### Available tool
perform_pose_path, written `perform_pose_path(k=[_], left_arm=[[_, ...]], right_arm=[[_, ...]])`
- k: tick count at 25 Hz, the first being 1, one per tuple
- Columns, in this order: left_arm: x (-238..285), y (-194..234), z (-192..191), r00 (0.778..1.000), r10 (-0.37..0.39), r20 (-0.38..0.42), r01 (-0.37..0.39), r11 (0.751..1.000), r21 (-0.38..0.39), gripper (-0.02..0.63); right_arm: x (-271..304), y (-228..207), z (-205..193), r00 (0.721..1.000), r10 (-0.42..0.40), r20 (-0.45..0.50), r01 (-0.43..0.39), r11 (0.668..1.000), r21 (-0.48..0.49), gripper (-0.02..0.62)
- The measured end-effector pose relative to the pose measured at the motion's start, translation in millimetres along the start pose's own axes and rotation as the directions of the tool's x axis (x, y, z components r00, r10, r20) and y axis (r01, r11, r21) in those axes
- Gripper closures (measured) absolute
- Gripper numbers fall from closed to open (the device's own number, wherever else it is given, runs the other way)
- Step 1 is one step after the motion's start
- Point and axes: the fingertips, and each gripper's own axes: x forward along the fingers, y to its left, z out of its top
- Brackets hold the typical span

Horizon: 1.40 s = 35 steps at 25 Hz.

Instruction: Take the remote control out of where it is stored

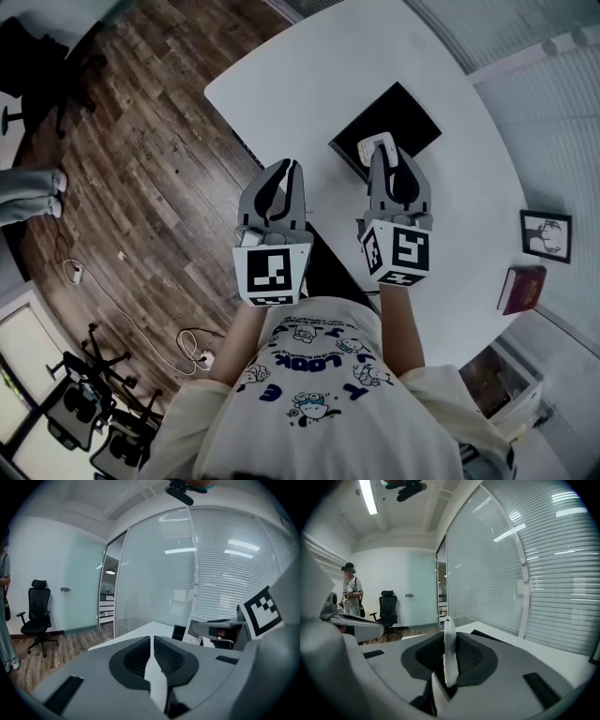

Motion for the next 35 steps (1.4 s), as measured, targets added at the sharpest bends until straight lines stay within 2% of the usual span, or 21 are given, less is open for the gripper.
perform_pose_path(k=[8, 15, 25, 35], left_arm=[[-20, 8, 23, 0.998, 0.017, 0.065, -0.017, 1.000, 0.006, 0.572], [-39, 18, 37, 0.992, 0.054, 0.112, -0.054, 0.999, -0.002, 0.572], [-62, 44, 45, 0.982, 0.118, 0.145, -0.116, 0.993, -0.026, 0.572], [-74, 63, 50, 0.977, 0.140, 0.158, -0.135, 0.990, -0.041, 0.572]], right_arm=[[-17, 16, 31, 0.998, -0.003, 0.066, 0.003, 1.000, -0.009, 0.511], [-27, 40, 42, 0.995, 0.036, 0.093, -0.035, 0.999, -0.012, 0.511], [-34, 83, 44, 0.990, 0.111, 0.082, -0.108, 0.993, -0.036, 0.511], [-36, 116, 39, 0.986, 0.158, 0.060, -0.155, 0.987, -0.050, 0.511]])
